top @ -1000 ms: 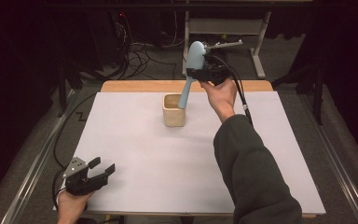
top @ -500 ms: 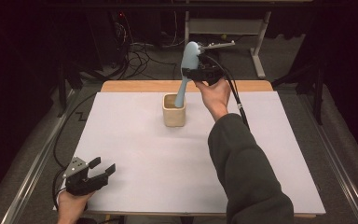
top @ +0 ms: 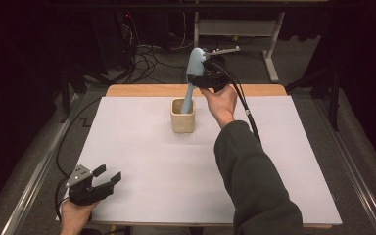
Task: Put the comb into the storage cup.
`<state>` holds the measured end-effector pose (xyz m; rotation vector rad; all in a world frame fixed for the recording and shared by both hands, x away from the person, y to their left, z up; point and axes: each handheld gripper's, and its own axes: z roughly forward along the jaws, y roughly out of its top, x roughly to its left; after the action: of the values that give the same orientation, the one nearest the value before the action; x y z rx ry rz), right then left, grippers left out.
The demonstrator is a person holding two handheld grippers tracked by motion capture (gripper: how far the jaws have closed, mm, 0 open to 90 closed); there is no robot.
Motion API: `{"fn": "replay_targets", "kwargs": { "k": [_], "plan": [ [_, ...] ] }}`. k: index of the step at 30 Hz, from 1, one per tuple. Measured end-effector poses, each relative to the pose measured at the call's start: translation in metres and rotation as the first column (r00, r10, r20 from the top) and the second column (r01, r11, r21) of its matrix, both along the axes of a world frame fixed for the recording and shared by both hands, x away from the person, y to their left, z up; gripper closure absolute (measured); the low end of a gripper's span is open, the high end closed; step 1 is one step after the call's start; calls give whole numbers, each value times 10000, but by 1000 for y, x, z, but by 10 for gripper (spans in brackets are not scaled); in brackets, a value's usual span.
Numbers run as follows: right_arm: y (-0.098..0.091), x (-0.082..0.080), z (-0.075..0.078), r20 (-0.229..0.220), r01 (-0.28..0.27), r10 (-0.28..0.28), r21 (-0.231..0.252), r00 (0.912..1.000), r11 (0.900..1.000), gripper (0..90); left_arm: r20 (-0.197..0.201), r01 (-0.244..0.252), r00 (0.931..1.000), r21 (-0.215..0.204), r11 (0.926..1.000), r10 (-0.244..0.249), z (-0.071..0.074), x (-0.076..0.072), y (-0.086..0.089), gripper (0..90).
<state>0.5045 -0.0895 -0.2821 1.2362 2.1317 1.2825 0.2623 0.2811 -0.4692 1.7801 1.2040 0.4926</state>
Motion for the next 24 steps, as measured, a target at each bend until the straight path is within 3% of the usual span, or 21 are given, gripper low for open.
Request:
{"fn": "replay_targets", "kwargs": {
  "k": [24],
  "plan": [
    [5, 4, -28, -334, 38, -48, -313, 9994, 9995, 529, 61, 41, 10000, 23, 10000, -41, 0, 0, -1, 320]
  ]
}}
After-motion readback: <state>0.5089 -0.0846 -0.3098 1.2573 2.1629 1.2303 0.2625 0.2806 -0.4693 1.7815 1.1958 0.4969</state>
